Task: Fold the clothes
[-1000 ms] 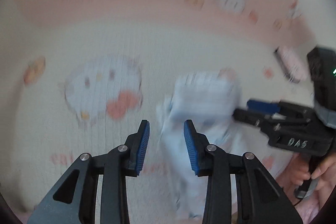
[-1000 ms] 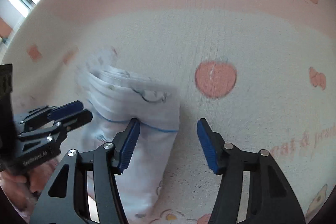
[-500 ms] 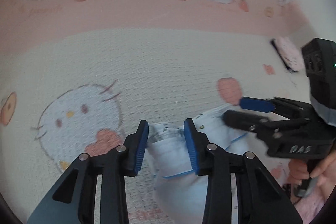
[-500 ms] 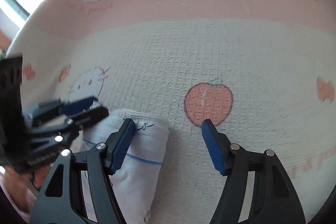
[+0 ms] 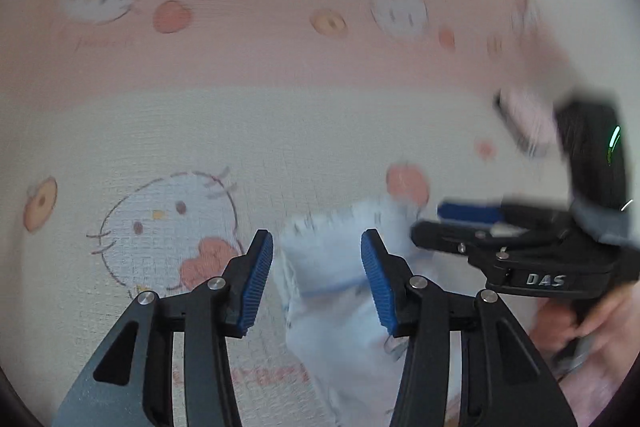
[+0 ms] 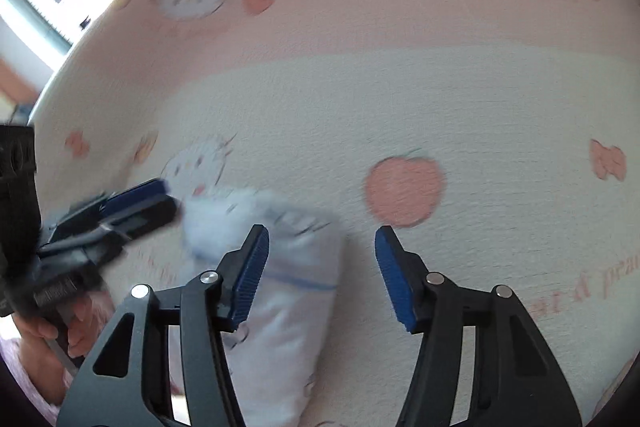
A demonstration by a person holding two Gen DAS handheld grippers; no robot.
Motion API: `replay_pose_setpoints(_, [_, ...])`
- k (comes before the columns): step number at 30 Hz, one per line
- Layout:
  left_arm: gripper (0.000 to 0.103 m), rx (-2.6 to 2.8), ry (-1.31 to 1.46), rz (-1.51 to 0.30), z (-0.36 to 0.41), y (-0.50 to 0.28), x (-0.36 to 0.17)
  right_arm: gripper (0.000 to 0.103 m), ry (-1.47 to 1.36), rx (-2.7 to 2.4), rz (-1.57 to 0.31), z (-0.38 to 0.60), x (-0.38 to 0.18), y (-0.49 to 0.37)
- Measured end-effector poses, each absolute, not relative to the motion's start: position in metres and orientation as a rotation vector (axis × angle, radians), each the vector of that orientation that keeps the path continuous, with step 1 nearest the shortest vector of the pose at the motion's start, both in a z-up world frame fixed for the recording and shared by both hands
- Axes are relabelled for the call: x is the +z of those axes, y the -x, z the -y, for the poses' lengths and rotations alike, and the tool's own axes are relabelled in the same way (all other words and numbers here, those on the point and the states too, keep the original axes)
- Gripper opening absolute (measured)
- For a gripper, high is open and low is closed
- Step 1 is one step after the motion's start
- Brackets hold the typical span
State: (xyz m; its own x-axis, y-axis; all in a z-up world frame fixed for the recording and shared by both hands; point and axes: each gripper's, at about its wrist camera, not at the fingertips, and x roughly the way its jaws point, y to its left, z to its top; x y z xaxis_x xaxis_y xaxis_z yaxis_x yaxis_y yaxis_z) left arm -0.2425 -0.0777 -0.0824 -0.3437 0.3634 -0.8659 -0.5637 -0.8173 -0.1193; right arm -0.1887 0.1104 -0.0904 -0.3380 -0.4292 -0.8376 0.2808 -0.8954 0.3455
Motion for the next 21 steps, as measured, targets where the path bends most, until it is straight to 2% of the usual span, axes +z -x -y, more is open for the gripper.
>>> replay_pose_setpoints(2, [0.050,2.191,1.445,-0.291,0.075,0.253,-0.108,0.061,-1.486,-2.261,0.137,-0.102,-0.099,0.186])
replay_pose_setpoints(3, [0.055,2.202,1.481,-0.249,0.081,0.259,-0.114,0.067,-1.491,-2.264,0.161,-0.103,-0.103,0.188])
replay_pose_setpoints(5, [0.056,2.272,1.487,-0.294,0.080,0.265,-0.116,0.068,-1.498,-2.266,0.207,-0.106,-0.108,0.192])
replay_pose_setpoints(7, [0.057,2.321,1.484,-0.347,0.078,0.267,-0.119,0.068,-1.482,-2.280,0.159,-0.102,-0.107,0.191])
replay_pose_setpoints(9, [0.059,2.329,1.507,-0.310,0.079,0.269,-0.124,0.068,-1.458,-2.292,0.106,-0.099,-0.105,0.189])
replay_pose_setpoints(11, [0.058,2.339,1.532,-0.255,0.085,0.270,-0.125,0.068,-1.471,-2.277,0.168,-0.105,-0.104,0.190])
replay_pose_setpoints(12, [0.055,2.347,1.542,-0.212,0.089,0.270,-0.125,0.066,-1.482,-2.267,0.219,-0.110,-0.104,0.191])
replay_pose_setpoints(15, [0.055,2.365,1.568,-0.084,0.101,0.270,-0.123,0.060,-1.467,-2.284,0.245,-0.116,-0.092,0.189])
replay_pose_setpoints(16, [0.055,2.343,1.527,-0.008,0.103,0.267,-0.114,0.060,-1.456,-2.290,0.244,-0.117,-0.087,0.188])
replay_pose_setpoints(21, [0.056,2.124,1.325,-0.027,0.064,0.228,-0.085,0.060,-1.459,-2.245,0.221,-0.111,-0.081,0.175])
